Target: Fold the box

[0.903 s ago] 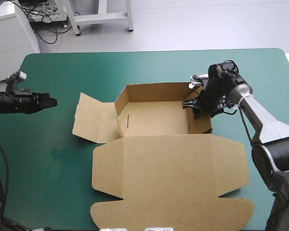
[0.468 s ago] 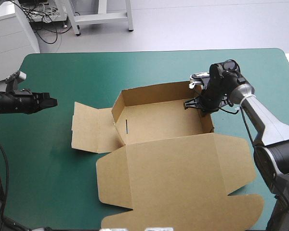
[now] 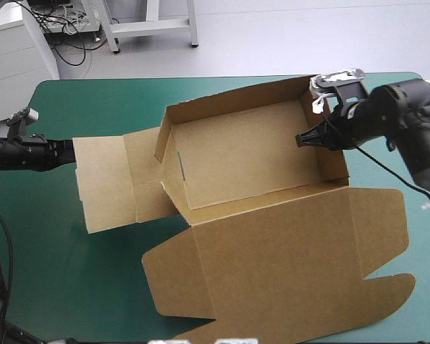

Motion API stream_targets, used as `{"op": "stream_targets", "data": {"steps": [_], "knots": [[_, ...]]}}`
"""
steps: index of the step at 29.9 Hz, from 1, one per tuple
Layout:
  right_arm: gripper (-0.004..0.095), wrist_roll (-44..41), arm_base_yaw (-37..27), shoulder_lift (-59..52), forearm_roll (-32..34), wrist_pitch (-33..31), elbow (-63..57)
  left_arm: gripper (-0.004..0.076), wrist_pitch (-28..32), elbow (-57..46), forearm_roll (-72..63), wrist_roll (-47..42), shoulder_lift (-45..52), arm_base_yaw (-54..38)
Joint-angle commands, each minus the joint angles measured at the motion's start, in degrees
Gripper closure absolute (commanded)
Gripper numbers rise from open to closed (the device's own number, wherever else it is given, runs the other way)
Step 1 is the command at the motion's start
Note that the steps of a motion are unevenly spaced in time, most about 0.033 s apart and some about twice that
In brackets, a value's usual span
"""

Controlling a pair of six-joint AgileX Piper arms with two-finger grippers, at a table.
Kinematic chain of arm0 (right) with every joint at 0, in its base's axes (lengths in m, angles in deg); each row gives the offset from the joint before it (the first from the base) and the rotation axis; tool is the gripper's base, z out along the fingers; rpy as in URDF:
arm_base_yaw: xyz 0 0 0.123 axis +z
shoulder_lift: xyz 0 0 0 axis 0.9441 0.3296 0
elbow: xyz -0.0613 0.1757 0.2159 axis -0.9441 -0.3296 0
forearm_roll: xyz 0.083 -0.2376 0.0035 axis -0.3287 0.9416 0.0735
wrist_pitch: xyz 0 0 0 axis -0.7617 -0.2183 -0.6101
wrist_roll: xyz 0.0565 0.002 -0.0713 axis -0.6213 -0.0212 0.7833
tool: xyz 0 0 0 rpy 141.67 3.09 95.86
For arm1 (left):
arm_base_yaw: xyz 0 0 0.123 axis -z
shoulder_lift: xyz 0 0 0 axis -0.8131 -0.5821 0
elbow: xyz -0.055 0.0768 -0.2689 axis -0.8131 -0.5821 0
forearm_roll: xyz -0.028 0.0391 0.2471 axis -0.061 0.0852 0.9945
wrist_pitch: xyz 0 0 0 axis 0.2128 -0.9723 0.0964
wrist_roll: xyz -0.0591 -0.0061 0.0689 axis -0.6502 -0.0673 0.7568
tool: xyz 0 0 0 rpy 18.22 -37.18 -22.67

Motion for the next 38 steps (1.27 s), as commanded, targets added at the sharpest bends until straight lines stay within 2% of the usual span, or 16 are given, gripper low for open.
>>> {"op": "stream_targets", "data": {"steps": [1,5,8,10,13,15,16,19,25,31,35,38], "knots": [[0.0931,0.42,-0.28,-7.81,-0.83,-0.11,1.84,0.0756,0.88,1.19,-2.88,-0.21,2.35,-0.10],[0.0931,0.42,-0.28,-10.94,-0.83,0.67,1.84,0.0752,0.88,1.19,-3.62,-0.10,2.35,-0.10],[0.0931,0.42,-0.28,-11.24,-0.83,1.65,1.84,0.0681,-0.37,1.19,-3.70,0.94,2.35,0.00],[0.0931,0.42,-0.28,-10.98,-1.23,1.80,1.84,0.0567,-0.96,1.19,-4.10,1.73,2.35,0.08],[0.0931,0.42,-0.28,-10.49,-1.73,2.25,1.84,0.0325,-2.11,1.19,-4.10,1.73,2.35,1.19],[0.0931,0.42,-0.28,-9.96,-2.54,3.29,1.84,0.0196,-2.40,1.19,-3.98,1.73,2.35,2.46],[0.0931,0.27,-0.28,-9.95,-3.00,3.98,1.84,0.0167,-2.89,1.19,-3.87,1.73,2.35,3.10],[0.0931,0.13,-0.28,-9.58,-6.06,7.02,1.84,0.0156,-4.53,1.19,-3.61,1.73,2.35,5.05],[0.0931,0.72,-0.28,-8.14,-11.12,11.87,1.84,0.0170,-4.11,1.19,-4.02,1.73,2.35,10.86],[0.0931,0.72,-0.28,-5.25,-10.85,12.04,1.84,0.0171,-3.89,1.19,-5.60,1.47,2.35,16.59],[0.0931,0.46,-0.28,-3.51,-8.87,13.48,1.84,0.0178,-7.55,1.19,-14.29,1.90,2.35,17.75],[0.0931,0.18,-0.28,-2.13,-5.75,14.95,1.84,0.0178,-7.57,1.19,-18.84,2.01,3.04,18.02]]}}
